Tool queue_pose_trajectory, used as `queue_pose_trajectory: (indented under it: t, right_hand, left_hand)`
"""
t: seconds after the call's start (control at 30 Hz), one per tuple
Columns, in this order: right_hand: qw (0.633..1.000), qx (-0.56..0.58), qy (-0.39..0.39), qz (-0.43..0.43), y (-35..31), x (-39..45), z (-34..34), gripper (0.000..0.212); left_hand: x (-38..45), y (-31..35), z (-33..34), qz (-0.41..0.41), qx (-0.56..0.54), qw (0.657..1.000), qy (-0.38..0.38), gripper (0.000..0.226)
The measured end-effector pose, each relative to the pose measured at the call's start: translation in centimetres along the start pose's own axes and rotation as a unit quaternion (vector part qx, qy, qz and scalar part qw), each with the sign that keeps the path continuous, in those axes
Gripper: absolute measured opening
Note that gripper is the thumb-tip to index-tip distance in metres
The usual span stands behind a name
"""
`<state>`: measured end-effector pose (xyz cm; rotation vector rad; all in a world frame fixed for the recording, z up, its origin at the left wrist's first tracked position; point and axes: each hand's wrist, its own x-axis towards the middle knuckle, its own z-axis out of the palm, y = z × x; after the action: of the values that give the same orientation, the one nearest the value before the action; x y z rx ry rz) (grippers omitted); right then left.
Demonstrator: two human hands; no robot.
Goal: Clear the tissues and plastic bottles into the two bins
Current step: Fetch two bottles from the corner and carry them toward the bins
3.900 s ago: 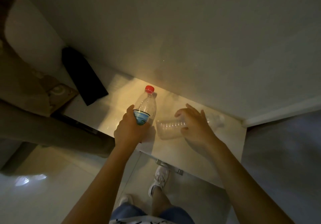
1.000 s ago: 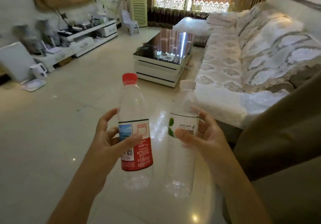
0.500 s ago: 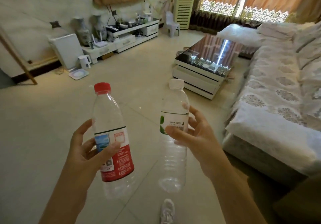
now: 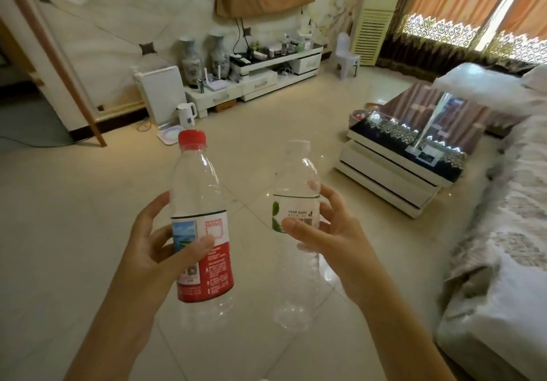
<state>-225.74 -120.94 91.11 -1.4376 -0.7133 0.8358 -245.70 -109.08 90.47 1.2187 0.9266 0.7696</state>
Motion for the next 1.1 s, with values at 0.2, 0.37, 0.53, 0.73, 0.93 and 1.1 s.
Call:
queue_pose_trajectory:
  t: [0.2, 0.37, 0.53, 0.73, 0.93, 1.1]
  right_hand:
    - [0.999, -0.018, -0.041, -0.010, -1.5, 11.1, 2.4, 0.084]
    - [0.999, -0.023, -0.024, -0.002, -1.2, 20.2, 4.4, 0.087]
    - [1.000, -0.027, 0.013, 0.006, -1.3, 30.0, 7.3, 0.086]
    - [0.998, -0.024, 0.066, 0.006, -2.4, 40.4, 9.9, 0.093]
    - [0.994, -0.027, 0.108, 0.011, -2.9, 48.7, 9.4, 0.089]
    - [0.992, -0.028, 0.123, 0.021, -2.5, 57.7, 7.3, 0.097]
  left_hand:
    - [10.0, 1.8, -0.6, 0.006, -0.014, 0.999, 0.036, 0.070]
    - [20.1, 2.2, -1.6, 0.005, -0.009, 1.000, 0.014, 0.073]
    - [31.5, 3.8, -3.1, -0.008, -0.002, 1.000, -0.022, 0.076]
    - [44.2, 6.7, -4.6, -0.016, 0.024, 0.997, -0.077, 0.073]
    - [54.3, 8.0, -2.5, -0.012, 0.032, 0.992, -0.122, 0.081]
    - [63.0, 8.4, 0.7, -0.009, 0.037, 0.990, -0.133, 0.084]
